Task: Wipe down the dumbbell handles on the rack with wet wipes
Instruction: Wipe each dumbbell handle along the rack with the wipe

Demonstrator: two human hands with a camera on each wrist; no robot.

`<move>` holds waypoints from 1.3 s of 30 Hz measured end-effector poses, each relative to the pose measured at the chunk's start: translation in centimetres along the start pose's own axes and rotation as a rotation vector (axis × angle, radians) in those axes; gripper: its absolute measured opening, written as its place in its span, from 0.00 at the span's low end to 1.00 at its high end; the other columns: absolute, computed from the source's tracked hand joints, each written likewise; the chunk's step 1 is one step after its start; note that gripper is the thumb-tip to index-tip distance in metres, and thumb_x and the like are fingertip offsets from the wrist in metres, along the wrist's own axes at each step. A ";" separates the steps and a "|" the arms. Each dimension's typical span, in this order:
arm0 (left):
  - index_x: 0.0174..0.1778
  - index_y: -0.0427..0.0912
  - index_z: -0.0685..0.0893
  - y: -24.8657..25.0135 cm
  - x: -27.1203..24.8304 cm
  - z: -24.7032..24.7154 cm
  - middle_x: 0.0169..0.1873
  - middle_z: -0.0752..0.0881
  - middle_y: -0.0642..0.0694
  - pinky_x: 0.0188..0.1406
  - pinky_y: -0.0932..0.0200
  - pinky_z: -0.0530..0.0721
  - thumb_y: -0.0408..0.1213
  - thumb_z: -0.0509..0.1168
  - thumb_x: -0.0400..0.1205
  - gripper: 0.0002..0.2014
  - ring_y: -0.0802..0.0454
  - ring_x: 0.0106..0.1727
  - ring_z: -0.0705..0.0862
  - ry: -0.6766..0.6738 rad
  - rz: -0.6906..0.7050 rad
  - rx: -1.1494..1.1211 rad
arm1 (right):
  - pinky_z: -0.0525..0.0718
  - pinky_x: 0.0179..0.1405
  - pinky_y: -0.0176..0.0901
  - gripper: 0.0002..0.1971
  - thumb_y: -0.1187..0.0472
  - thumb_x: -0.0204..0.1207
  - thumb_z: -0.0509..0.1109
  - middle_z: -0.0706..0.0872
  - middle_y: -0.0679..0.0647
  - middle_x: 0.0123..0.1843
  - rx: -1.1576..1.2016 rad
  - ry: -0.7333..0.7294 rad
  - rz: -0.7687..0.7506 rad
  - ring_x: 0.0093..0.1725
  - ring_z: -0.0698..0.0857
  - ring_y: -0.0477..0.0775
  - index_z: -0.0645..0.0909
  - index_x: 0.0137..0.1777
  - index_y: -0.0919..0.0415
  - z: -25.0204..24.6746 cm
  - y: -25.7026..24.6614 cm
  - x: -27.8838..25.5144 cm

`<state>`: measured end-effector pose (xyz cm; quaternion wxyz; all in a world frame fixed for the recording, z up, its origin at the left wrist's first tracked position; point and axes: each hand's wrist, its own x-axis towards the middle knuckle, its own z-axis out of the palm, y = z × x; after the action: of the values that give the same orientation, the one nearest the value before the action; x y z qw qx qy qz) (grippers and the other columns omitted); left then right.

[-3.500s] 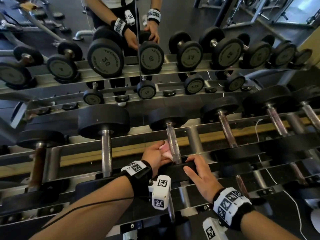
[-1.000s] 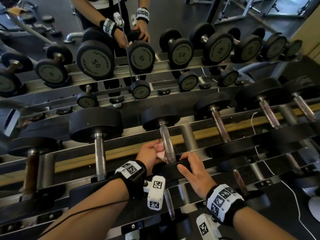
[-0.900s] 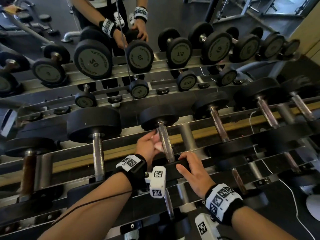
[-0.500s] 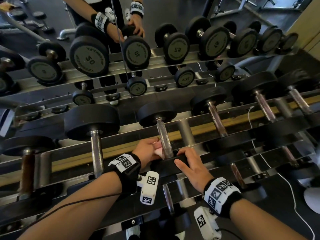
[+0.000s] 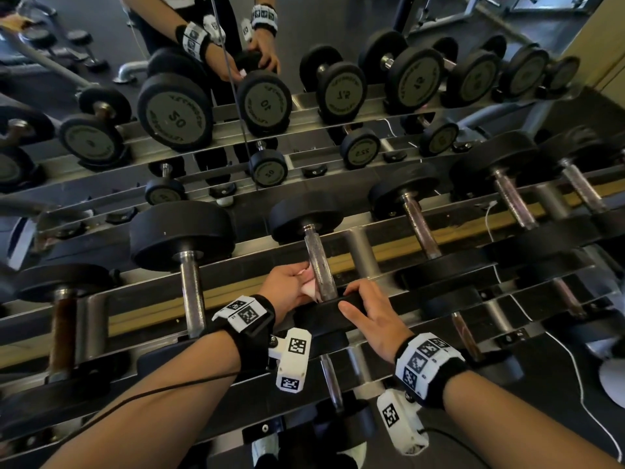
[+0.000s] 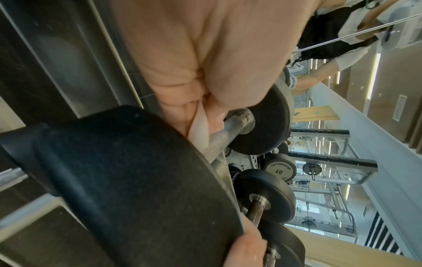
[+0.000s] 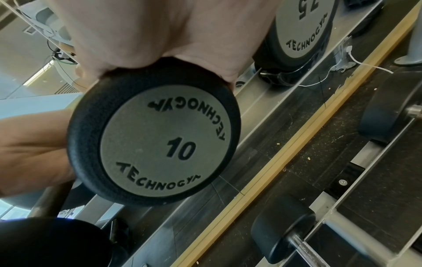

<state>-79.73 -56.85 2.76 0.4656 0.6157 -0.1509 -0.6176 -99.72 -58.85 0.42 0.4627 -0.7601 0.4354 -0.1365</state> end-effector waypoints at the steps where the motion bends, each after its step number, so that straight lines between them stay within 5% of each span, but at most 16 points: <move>1: 0.64 0.38 0.85 -0.1 -0.2 0.0 0.51 0.90 0.38 0.45 0.56 0.91 0.30 0.60 0.88 0.12 0.48 0.48 0.90 -0.007 0.016 0.049 | 0.75 0.57 0.37 0.22 0.28 0.74 0.57 0.73 0.40 0.56 -0.004 0.001 -0.002 0.58 0.75 0.40 0.70 0.59 0.41 -0.1 -0.1 0.0; 4: 0.71 0.41 0.82 -0.5 -1.0 -0.7 0.59 0.88 0.36 0.56 0.56 0.88 0.33 0.60 0.89 0.15 0.49 0.53 0.88 -0.042 0.102 0.241 | 0.76 0.59 0.41 0.24 0.28 0.74 0.57 0.73 0.44 0.56 -0.016 -0.005 -0.002 0.58 0.75 0.45 0.71 0.60 0.43 -0.2 -0.3 0.0; 7: 0.79 0.52 0.75 -1.1 -3.1 -1.4 0.61 0.87 0.50 0.56 0.73 0.80 0.32 0.56 0.90 0.21 0.62 0.57 0.87 -0.063 0.274 0.618 | 0.76 0.62 0.44 0.19 0.34 0.80 0.61 0.74 0.48 0.56 -0.035 -0.012 -0.007 0.58 0.75 0.49 0.72 0.60 0.46 -0.2 -0.3 0.0; 11: 0.82 0.61 0.67 -2.5 -5.1 -1.4 0.70 0.82 0.50 0.66 0.68 0.74 0.29 0.53 0.89 0.28 0.52 0.69 0.81 0.038 0.399 0.984 | 0.75 0.65 0.48 0.16 0.42 0.83 0.63 0.75 0.53 0.58 -0.067 -0.023 -0.020 0.60 0.75 0.52 0.73 0.61 0.52 -0.4 -0.5 0.2; 18: 0.80 0.57 0.72 -4.8 -6.5 -1.5 0.73 0.80 0.48 0.51 0.91 0.65 0.27 0.54 0.89 0.27 0.63 0.67 0.76 0.188 0.454 0.763 | 0.75 0.65 0.47 0.14 0.44 0.83 0.63 0.77 0.52 0.58 -0.058 -0.002 -0.060 0.60 0.76 0.52 0.73 0.60 0.51 -0.6 0.8 0.2; 23: 0.80 0.57 0.72 -4.8 -7.2 -0.9 0.70 0.81 0.46 0.42 0.91 0.68 0.28 0.53 0.89 0.26 0.63 0.59 0.77 0.235 0.455 0.759 | 0.73 0.61 0.42 0.11 0.46 0.83 0.64 0.77 0.52 0.57 -0.066 0.026 -0.064 0.58 0.77 0.52 0.71 0.58 0.50 -0.5 0.6 0.1; 27: 0.78 0.57 0.75 -4.7 -8.2 -0.6 0.70 0.81 0.51 0.52 0.85 0.70 0.33 0.54 0.90 0.22 0.62 0.65 0.77 0.256 0.471 0.685 | 0.76 0.64 0.45 0.14 0.46 0.84 0.64 0.78 0.54 0.60 -0.055 0.055 -0.034 0.59 0.78 0.52 0.72 0.62 0.54 -0.2 -0.2 -0.1; 31: 0.75 0.53 0.79 -4.7 -10.7 -1.3 0.62 0.86 0.50 0.71 0.61 0.78 0.28 0.54 0.90 0.22 0.60 0.64 0.83 0.212 0.519 0.564 | 0.76 0.68 0.47 0.16 0.48 0.85 0.62 0.76 0.56 0.65 -0.072 0.039 0.011 0.64 0.78 0.55 0.72 0.68 0.56 -0.4 -1.1 -0.7; 35: 0.73 0.47 0.80 -6.4 -14.3 -2.8 0.61 0.85 0.44 0.64 0.57 0.83 0.28 0.52 0.91 0.20 0.52 0.61 0.85 0.170 0.504 0.409 | 0.59 0.80 0.40 0.26 0.54 0.87 0.61 0.63 0.55 0.84 -0.104 0.071 0.030 0.82 0.65 0.54 0.62 0.83 0.56 0.0 -1.8 -2.8; 39: 0.72 0.45 0.80 -9.8 -16.2 -4.9 0.56 0.85 0.49 0.43 0.71 0.83 0.30 0.52 0.91 0.18 0.68 0.47 0.86 0.080 0.472 0.422 | 0.47 0.81 0.35 0.35 0.61 0.86 0.64 0.45 0.49 0.89 -0.115 0.087 -0.037 0.87 0.47 0.45 0.50 0.87 0.46 1.5 -0.3 -7.2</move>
<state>-82.23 -37.51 4.36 0.4634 0.6704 -0.3961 -0.4230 -102.85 -52.23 1.22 0.3962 -0.7866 0.4483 -0.1525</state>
